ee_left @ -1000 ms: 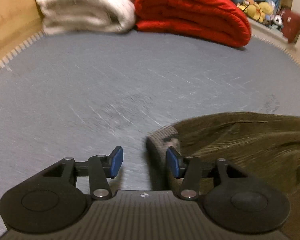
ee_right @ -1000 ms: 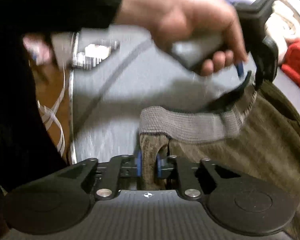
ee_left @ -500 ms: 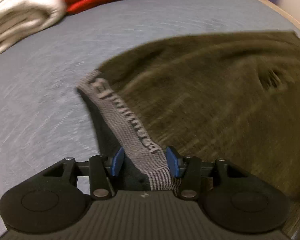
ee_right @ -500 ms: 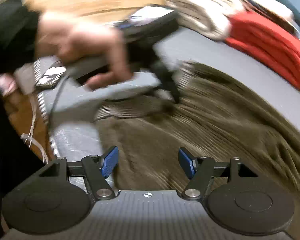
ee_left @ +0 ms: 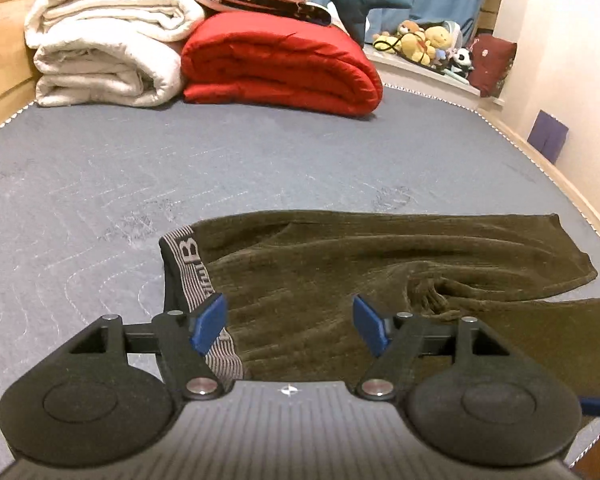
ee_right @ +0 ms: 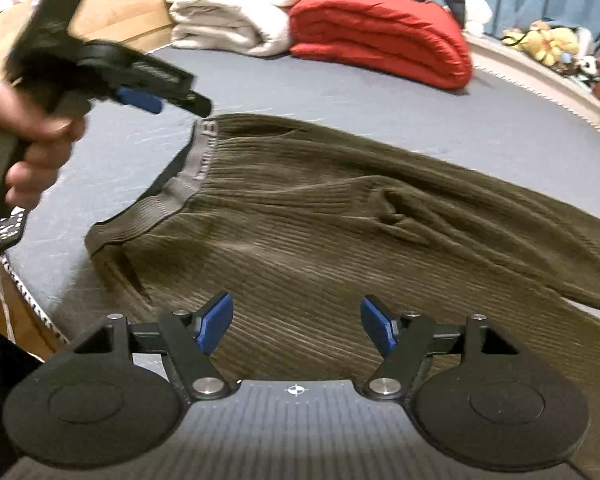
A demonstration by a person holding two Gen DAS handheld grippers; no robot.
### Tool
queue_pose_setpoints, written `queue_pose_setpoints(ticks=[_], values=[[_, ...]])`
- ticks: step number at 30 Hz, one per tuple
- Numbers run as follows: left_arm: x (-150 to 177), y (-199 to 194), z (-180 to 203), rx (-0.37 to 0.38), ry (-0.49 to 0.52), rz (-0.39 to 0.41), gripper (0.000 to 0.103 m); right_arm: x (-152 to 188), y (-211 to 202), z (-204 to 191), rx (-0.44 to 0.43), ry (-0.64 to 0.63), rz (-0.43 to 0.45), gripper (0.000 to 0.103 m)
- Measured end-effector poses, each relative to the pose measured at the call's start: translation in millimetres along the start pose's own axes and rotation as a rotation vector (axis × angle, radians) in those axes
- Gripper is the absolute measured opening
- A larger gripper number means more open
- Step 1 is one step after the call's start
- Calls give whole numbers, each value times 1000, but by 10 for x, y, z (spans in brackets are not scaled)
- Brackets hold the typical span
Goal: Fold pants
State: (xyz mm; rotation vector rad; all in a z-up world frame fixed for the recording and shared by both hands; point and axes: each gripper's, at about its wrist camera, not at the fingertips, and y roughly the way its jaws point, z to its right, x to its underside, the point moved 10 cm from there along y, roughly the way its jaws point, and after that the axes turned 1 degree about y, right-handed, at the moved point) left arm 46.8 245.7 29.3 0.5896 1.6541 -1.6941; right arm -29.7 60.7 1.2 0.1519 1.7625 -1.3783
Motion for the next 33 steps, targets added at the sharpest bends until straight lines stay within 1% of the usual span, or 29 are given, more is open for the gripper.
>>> queue_pose_setpoints(ticks=[2, 3, 4, 6, 8, 11, 13, 15, 16, 17, 18, 19, 20, 22, 23, 24, 25, 27, 29, 30, 31, 32, 33], values=[[-50, -58, 31, -31, 19, 57, 78, 14, -74, 77, 24, 3, 12, 75], [-83, -61, 57, -51, 39, 77, 82, 22, -118, 130, 38, 13, 18, 76], [-109, -61, 92, -64, 58, 92, 82, 33, -150, 184, 47, 25, 22, 76], [-117, -38, 154, -52, 63, 91, 82, 39, -246, 339, 60, 66, 36, 76], [-107, 10, 181, -45, 46, 80, 82, 47, -403, 537, 87, 130, 76, 76], [-83, -19, 300, 3, 42, 69, 82, 63, -651, 813, 106, 202, 98, 76], [-71, -10, 398, 8, 70, 68, 82, -24, -878, 967, 109, 217, 148, 77], [-20, 23, 483, 11, 112, 63, 81, -149, -1111, 1124, 136, 200, 225, 84], [-2, 50, 524, 15, 128, 59, 80, -212, -1209, 1212, 150, 198, 264, 86], [17, 80, 570, 21, 145, 57, 77, -261, -1292, 1294, 155, 199, 297, 86], [29, 105, 617, 28, 161, 54, 72, -313, -1358, 1380, 141, 200, 325, 86], [46, 135, 652, 33, 175, 49, 64, -351, -1385, 1448, 123, 196, 340, 86], [59, 162, 684, 39, 183, 43, 60, -379, -1396, 1522, 116, 189, 349, 86], [72, 224, 734, 61, 184, 29, 41, -425, -1389, 1680, 130, 164, 357, 86], [77, 258, 755, 68, 185, 21, 36, -450, -1370, 1754, 133, 155, 362, 86], [82, 287, 785, 75, 191, 15, 29, -467, -1355, 1823, 127, 152, 365, 86], [86, 309, 821, 82, 198, 10, 26, -481, -1329, 1893, 119, 150, 369, 87], [96, 351, 863, 93, 214, -1, 24, -484, -1264, 2040, 112, 159, 392, 88], [120, 413, 894, 100, 224, -18, 23, -431, -1130, 2244, 137, 214, 435, 88], [127, 447, 900, 103, 223, -30, 23, -368, -1020, 2334, 148, 248, 434, 88], [120, 473, 900, 108, 217, -41, 23, -275, -862, 2430, 166, 295, 387, 88], [97, 492, 892, 117, 207, -47, 23, -179, -701, 2498, 181, 349, 304, 88], [54, 502, 860, 124, 192, -46, 23, -129, -607, 2526, 151, 384, 263, 88]])
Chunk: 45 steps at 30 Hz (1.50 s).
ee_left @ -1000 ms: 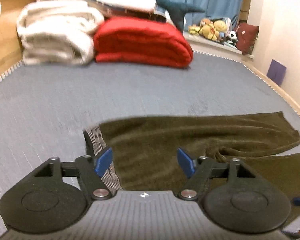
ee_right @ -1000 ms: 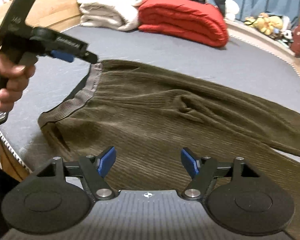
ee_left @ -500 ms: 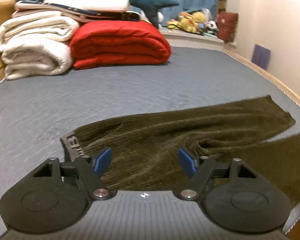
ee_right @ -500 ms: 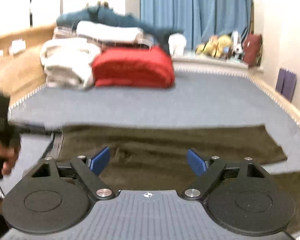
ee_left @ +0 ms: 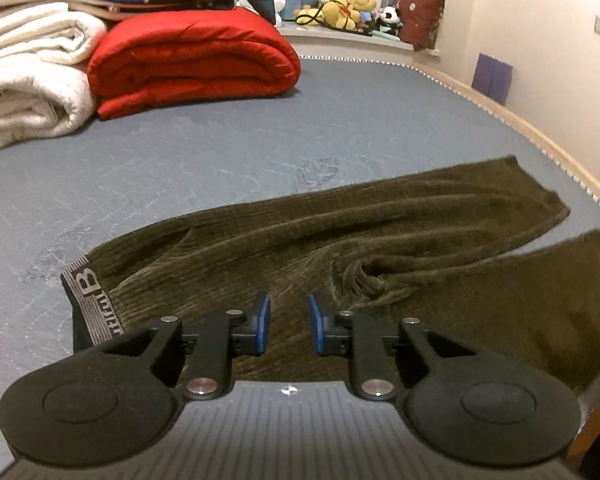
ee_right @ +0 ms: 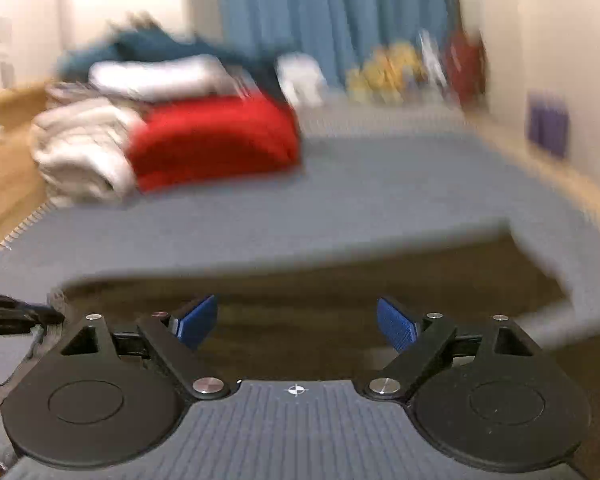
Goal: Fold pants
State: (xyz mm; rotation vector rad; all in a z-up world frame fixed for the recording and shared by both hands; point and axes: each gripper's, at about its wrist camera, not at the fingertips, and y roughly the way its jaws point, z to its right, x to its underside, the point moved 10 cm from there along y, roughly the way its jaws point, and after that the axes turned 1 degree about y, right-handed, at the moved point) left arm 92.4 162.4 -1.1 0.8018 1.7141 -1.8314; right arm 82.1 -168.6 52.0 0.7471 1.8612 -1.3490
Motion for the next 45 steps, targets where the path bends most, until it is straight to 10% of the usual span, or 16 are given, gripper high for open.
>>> queue_pose_setpoints(ticks=[6, 11, 16, 21, 23, 25, 28, 40, 45], values=[[-441, 53, -611, 84, -208, 31, 23, -45, 59, 280, 27, 108, -28, 88], [-672, 629, -1067, -44, -98, 2, 26, -41, 3, 245, -11, 142, -55, 87], [-613, 1340, -1305, -92, 25, -71, 64, -57, -43, 217, 24, 33, -40, 87], [-504, 1807, -1338, -56, 83, -131, 77, -2, -31, 344, 71, -38, -53, 87], [-502, 1916, -1273, -91, 153, -138, 74, 4, -23, 447, 85, -32, -63, 87], [-499, 1946, -1168, -75, 215, -151, 36, 34, -10, 568, 97, -12, -79, 87], [-523, 1848, -1035, -84, 314, -135, 9, 79, 24, 790, 132, 27, -105, 88], [-180, 65, -169, 8, 450, 100, 3, 365, 251, 1330, 227, 139, -187, 86], [501, -606, 348, 86, 616, 112, 3, 304, 186, 1436, 243, 255, -139, 49]])
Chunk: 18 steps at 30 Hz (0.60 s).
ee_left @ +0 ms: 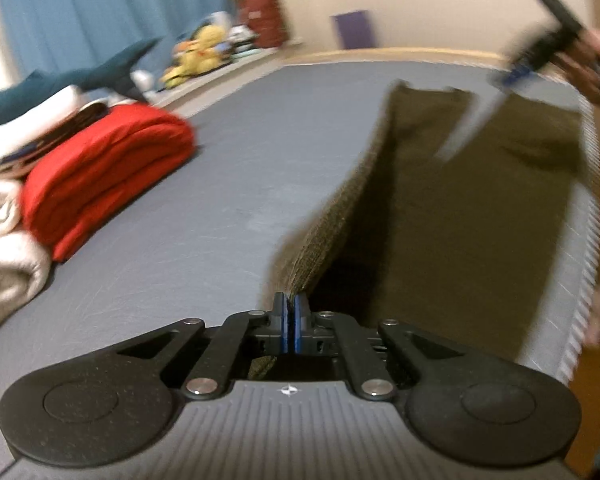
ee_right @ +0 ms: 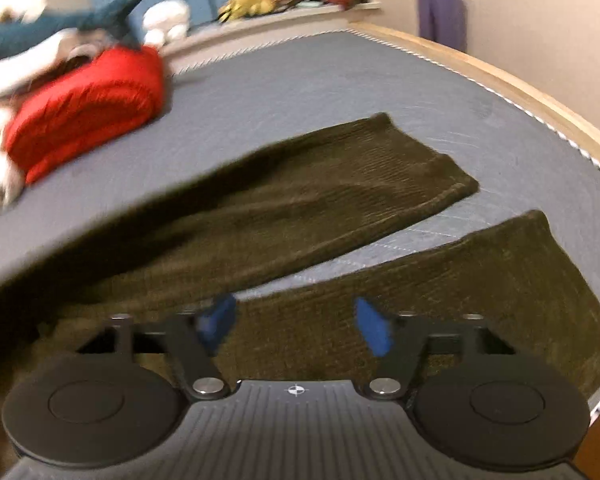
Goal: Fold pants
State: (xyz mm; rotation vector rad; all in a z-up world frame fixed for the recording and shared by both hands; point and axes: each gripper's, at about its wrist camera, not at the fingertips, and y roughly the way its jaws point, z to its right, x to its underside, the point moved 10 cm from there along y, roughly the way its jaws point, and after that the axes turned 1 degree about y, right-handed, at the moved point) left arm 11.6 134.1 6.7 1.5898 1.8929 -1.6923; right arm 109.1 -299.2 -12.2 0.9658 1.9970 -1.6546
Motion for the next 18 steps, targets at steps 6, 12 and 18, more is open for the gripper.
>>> queue_pose_setpoints(ticks=[6, 12, 18], values=[[675, 220, 466, 78, 80, -142, 3, -161, -125, 169, -5, 198, 70, 39], [737, 376, 193, 41, -18, -133, 4, -314, 55, 157, -45, 276, 89, 40], [548, 432, 206, 98, -47, -129, 16, -488, 391, 107, -63, 246, 119, 42]])
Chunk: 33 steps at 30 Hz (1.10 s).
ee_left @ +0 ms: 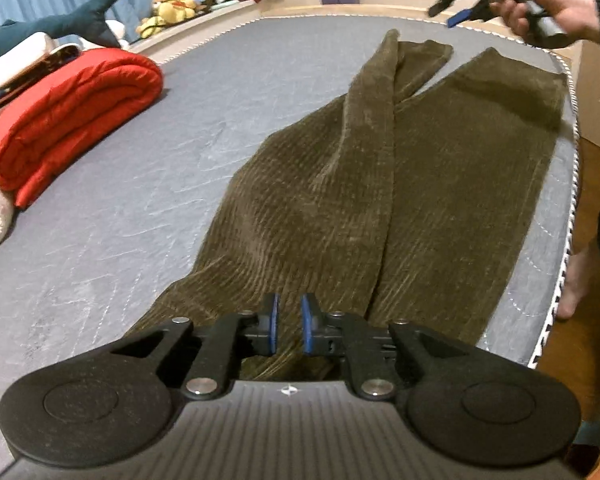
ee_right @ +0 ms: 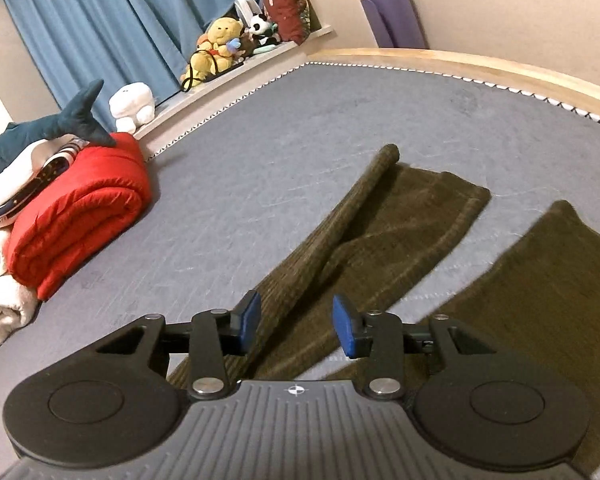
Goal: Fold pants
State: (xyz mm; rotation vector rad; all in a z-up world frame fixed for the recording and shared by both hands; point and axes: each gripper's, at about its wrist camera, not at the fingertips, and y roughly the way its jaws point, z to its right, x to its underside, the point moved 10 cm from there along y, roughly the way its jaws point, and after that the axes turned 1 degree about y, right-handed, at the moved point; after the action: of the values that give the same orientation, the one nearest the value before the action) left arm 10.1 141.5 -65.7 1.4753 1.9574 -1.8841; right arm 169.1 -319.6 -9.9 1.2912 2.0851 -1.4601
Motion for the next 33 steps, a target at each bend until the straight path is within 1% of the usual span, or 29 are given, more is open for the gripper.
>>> queue_pose_setpoints(ticks=[2, 3, 4, 8, 11, 15, 17, 18, 19, 20, 21, 22, 23, 25, 26, 30, 33], values=[[-16, -17, 108, 33, 29, -13, 26, -14, 164, 26, -14, 25, -11, 43], [4, 5, 150, 50, 49, -26, 37, -21, 265, 41, -28, 39, -18, 43], [28, 39, 185, 61, 72, -39, 44, -35, 343, 49, -38, 47, -22, 43], [159, 155, 302, 87, 136, -84, 45, -68, 696, 66, -65, 93, -45, 43], [192, 210, 276, 96, 135, -106, 45, -43, 959, 86, -81, 159, -76, 44], [278, 282, 156, 68, 127, -144, 45, 65, 1297, 100, -67, 216, -130, 45], [301, 295, 132, 77, 117, -149, 43, 141, 1422, 68, -57, 236, -141, 45], [310, 295, 125, 79, 120, -151, 39, 180, 1484, 42, -60, 242, -151, 44], [316, 290, 119, 78, 123, -154, 29, 211, 1533, 9, -65, 245, -159, 44], [323, 291, 110, 76, 124, -160, 23, 234, 1568, -26, -69, 247, -161, 44], [323, 286, 95, 69, 127, -166, 14, 248, 1598, -60, -66, 247, -160, 38], [332, 287, 73, 63, 126, -170, 10, 258, 1606, -79, -58, 247, -157, 34], [326, 279, 52, 61, 120, -171, 10, 258, 1611, -97, -52, 248, -150, 21], [306, 258, 11, 61, 106, -164, 5, 226, 1571, -111, -46, 241, -133, 17], [288, 257, -7, 56, 102, -160, 5, 206, 1532, -123, -44, 233, -124, 13], [211, 154, -86, 22, 78, -120, 3, 69, 1244, -147, -62, 199, -76, 12], [132, -55, -181, 13, 58, -57, 3, -44, 914, -132, -89, 174, -44, 12]])
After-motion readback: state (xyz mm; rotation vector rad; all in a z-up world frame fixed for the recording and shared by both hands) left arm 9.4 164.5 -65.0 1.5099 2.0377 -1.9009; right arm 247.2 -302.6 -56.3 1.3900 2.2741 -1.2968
